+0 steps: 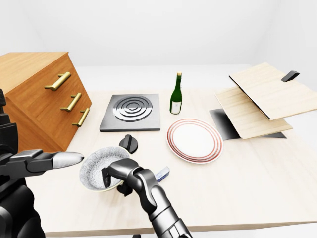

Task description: Pick up the akita bowl and put it on the plate.

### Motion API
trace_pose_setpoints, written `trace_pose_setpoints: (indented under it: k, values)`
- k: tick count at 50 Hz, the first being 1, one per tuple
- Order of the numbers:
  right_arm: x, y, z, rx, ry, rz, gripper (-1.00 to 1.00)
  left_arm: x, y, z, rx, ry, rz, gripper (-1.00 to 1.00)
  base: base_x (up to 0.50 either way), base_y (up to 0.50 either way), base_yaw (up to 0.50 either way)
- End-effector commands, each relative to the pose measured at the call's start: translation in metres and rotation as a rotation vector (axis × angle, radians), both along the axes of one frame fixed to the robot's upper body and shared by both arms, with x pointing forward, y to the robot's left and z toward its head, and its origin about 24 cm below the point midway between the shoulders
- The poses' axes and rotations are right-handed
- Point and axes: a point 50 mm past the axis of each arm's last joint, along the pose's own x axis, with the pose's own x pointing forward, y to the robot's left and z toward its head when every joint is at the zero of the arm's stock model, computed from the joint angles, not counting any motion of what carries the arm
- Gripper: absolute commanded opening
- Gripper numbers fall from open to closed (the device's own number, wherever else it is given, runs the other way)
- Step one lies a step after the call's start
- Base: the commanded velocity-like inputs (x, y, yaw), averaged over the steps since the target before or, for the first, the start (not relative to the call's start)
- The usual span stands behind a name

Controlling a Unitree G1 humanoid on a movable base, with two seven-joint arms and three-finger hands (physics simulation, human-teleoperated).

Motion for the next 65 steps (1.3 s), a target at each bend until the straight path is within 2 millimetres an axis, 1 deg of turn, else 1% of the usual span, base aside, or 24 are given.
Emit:
trace_pose_setpoints:
  k: [1,10,17,21,23,27,30,31,35,37,40,41,44,45,47,48,49,50,51,56,60,61,62,65]
  values:
    - [0.009,0.0,-0.013,-0.039,-0.014,-0.048,-1.0,0.003,0.004,-0.005,-0.025,0.033,-0.006,1.0,0.0,0.0,0.0]
    - [0.007,0.002,-0.005,-0.007,-0.002,-0.027,-1.0,0.003,0.004,-0.004,-0.023,0.03,-0.004,1.0,0.0,0.0,0.0]
    - [0.008,0.008,0.015,0.055,-0.021,0.005,-1.0,0.003,0.004,-0.005,-0.024,0.031,-0.004,1.0,0.0,0.0,0.0]
    - [0.006,0.019,0.042,0.149,-0.026,0.066,-1.0,0.003,0.003,-0.004,-0.023,0.026,-0.012,1.0,0.0,0.0,0.0]
    - [0.006,0.025,0.066,0.215,-0.053,0.113,-1.0,0.003,0.003,-0.004,-0.022,0.026,-0.005,1.0,0.0,0.0,0.0]
    - [0.01,0.031,0.097,0.289,-0.128,0.146,-1.0,0.001,0.003,-0.003,-0.022,0.019,-0.009,1.0,0.0,0.0,0.0]
    - [0.012,0.032,0.114,0.342,-0.16,0.161,-1.0,0.0,0.003,-0.002,-0.022,0.012,-0.009,1.0,0.0,0.0,0.0]
    - [0.013,0.033,0.125,0.373,-0.187,0.167,-1.0,0.0,0.003,-0.002,-0.024,0.01,-0.009,1.0,0.0,0.0,0.0]
    - [0.02,0.034,0.143,0.383,-0.24,0.18,-1.0,0.0,0.004,-0.001,-0.032,0.003,-0.013,1.0,0.0,0.0,0.0]
    - [0.017,0.035,0.156,0.445,-0.26,0.198,-1.0,0.0,0.004,0.0,-0.031,0.0,-0.013,1.0,0.0,0.0,0.0]
    - [0.023,0.033,0.167,0.451,-0.285,0.201,-1.0,0.0,0.004,0.0,-0.034,-0.004,-0.014,1.0,0.0,0.0,0.0]
    - [0.032,0.03,0.169,0.43,-0.285,0.189,-1.0,0.0,0.005,0.001,-0.036,-0.007,-0.012,1.0,0.0,0.0,0.0]
    - [0.043,0.023,0.169,0.411,-0.28,0.171,-1.0,-0.001,0.005,0.001,-0.039,-0.011,-0.014,1.0,0.0,0.0,0.0]
    - [0.053,0.018,0.173,0.404,-0.277,0.157,-1.0,0.0,0.005,0.002,-0.04,-0.012,-0.012,1.0,0.0,0.0,0.0]
    - [0.061,0.011,0.179,0.405,-0.282,0.143,-1.0,0.001,0.005,0.002,-0.04,-0.014,-0.015,1.0,0.0,0.0,0.0]
    - [0.064,0.008,0.177,0.4,-0.273,0.138,-1.0,0.001,0.005,0.002,-0.04,-0.015,-0.015,1.0,0.0,0.0,0.0]
    - [0.072,-0.002,0.172,0.384,-0.259,0.107,-1.0,0.001,0.005,0.003,-0.04,-0.017,-0.014,1.0,0.0,0.0,0.0]
    - [0.072,-0.003,0.171,0.382,-0.258,0.106,-1.0,0.001,0.005,0.003,-0.04,-0.017,-0.014,1.0,0.0,0.0,0.0]
    - [0.082,-0.013,0.17,0.367,-0.249,0.074,-1.0,0.001,0.005,0.003,-0.038,-0.016,-0.013,1.0,0.0,0.0,0.0]
    - [0.102,-0.044,0.168,0.332,-0.233,-0.013,-1.0,0.003,0.003,0.002,-0.031,-0.009,-0.019,1.0,0.0,0.0,0.0]
    - [0.106,-0.064,0.182,0.379,-0.267,-0.042,-1.0,0.003,0.001,0.002,-0.027,-0.008,-0.024,1.0,0.0,0.0,0.0]
    - [0.109,-0.076,0.186,0.375,-0.282,-0.068,-1.0,0.003,0.0,0.002,-0.024,-0.008,-0.024,1.0,0.0,0.0,0.0]
    - [0.109,-0.08,0.187,0.386,-0.286,-0.073,-1.0,0.003,0.0,0.002,-0.023,-0.009,-0.024,1.0,0.0,0.0,0.0]
    - [0.101,-0.095,0.195,0.455,-0.324,-0.069,-1.0,0.004,-0.002,0.002,-0.019,-0.011,-0.028,1.0,0.0,0.0,0.0]
